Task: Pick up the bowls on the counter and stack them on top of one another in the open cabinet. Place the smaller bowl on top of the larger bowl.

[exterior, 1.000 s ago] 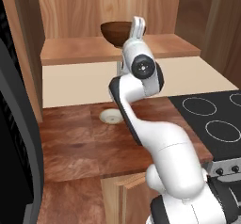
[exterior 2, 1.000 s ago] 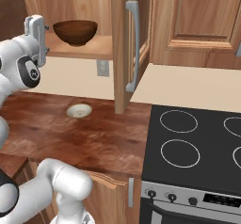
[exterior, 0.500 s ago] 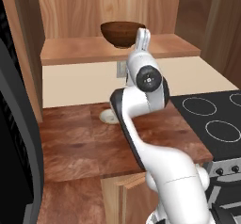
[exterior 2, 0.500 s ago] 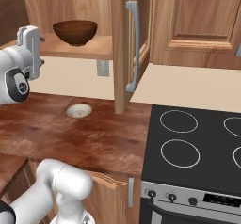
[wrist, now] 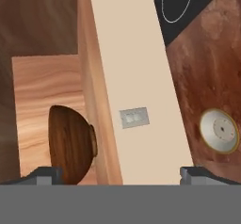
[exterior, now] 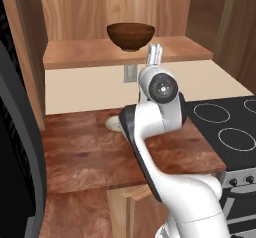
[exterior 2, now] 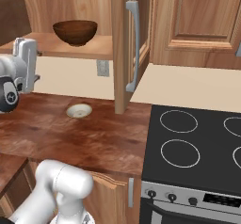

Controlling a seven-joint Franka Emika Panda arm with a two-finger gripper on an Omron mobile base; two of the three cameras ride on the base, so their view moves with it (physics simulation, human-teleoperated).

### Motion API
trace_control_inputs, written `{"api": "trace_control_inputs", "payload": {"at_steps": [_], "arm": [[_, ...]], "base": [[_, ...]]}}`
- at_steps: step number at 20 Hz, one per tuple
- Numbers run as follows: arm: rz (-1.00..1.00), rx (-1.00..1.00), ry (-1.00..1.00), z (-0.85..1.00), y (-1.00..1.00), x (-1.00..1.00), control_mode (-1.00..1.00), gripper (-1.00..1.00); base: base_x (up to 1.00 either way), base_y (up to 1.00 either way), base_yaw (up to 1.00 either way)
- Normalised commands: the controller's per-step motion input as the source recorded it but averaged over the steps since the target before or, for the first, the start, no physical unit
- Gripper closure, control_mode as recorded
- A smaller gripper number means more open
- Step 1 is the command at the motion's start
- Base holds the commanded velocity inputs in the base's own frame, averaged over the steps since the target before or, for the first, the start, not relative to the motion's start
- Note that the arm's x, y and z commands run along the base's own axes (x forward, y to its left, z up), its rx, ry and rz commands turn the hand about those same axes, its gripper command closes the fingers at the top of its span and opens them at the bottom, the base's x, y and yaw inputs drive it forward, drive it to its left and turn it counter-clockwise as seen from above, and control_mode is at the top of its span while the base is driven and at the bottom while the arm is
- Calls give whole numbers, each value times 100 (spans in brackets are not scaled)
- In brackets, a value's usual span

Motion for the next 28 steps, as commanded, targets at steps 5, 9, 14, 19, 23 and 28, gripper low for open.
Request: {"api": "trace_control_inputs", "payload": {"at_steps": [5, 9, 14, 19, 23, 28], "arm": [[1, 0, 13, -49, -10, -29, -100, -100], [2, 0, 14, -50, -6, -8, -100, -100], [3, 0, 12, -55, 0, 0, -100, -100], [2, -2, 5, -52, 4, 9, -100, -100], [2, -2, 1, -50, 9, 22, -100, -100], [2, 0, 4, -45, 7, 34, -100, -100]], "base": [[0, 0, 0], [0, 0, 0], [0, 0, 0], [0, 0, 0], [0, 0, 0], [0, 0, 0]]}}
